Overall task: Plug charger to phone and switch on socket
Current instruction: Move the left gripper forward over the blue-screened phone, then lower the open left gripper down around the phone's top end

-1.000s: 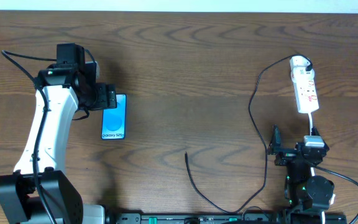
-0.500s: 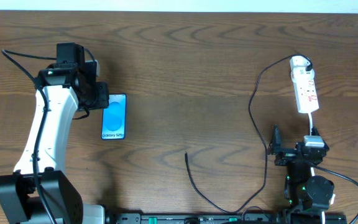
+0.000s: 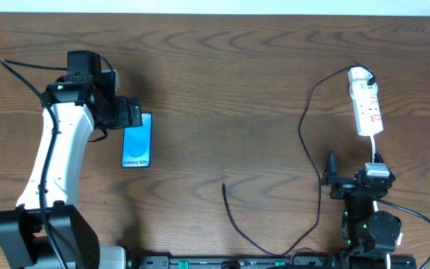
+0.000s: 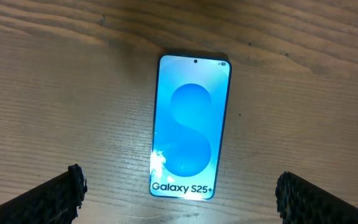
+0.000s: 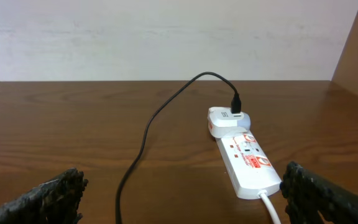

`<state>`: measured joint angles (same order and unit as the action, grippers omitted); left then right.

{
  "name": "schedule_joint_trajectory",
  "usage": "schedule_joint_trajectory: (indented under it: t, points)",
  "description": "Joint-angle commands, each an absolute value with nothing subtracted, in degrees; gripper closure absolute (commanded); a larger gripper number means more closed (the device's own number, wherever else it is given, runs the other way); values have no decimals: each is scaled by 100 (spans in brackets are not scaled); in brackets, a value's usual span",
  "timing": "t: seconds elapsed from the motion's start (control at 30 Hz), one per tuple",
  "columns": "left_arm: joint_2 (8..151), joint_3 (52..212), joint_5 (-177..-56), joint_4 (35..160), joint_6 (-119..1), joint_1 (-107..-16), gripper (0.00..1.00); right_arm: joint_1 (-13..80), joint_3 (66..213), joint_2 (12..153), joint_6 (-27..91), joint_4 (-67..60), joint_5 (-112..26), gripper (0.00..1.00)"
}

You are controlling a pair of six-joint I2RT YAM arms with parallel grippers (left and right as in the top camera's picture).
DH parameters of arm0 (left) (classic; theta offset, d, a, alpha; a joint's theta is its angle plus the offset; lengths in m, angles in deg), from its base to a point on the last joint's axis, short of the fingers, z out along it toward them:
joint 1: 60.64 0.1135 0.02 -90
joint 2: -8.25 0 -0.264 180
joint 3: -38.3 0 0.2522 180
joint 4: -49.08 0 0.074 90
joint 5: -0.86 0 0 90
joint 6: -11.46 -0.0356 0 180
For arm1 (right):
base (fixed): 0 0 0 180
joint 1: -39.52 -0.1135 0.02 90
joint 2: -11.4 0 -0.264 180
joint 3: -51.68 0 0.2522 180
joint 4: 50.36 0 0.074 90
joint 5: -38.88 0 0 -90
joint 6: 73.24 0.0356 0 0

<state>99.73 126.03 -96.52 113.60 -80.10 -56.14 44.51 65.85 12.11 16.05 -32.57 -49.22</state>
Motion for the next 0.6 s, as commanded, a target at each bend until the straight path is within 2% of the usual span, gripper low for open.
schedule_joint_trajectory:
  t: [0.0, 0.57]
  points:
    - [10001, 12730, -9658, 11406, -8047, -5595, 0, 4425, 6576, 1174, 1544, -3233, -4947, 1]
    - [10939, 12730, -9564, 11323, -8137, -5837, 0, 4423, 6576, 1174, 1544, -3233, -4949, 1]
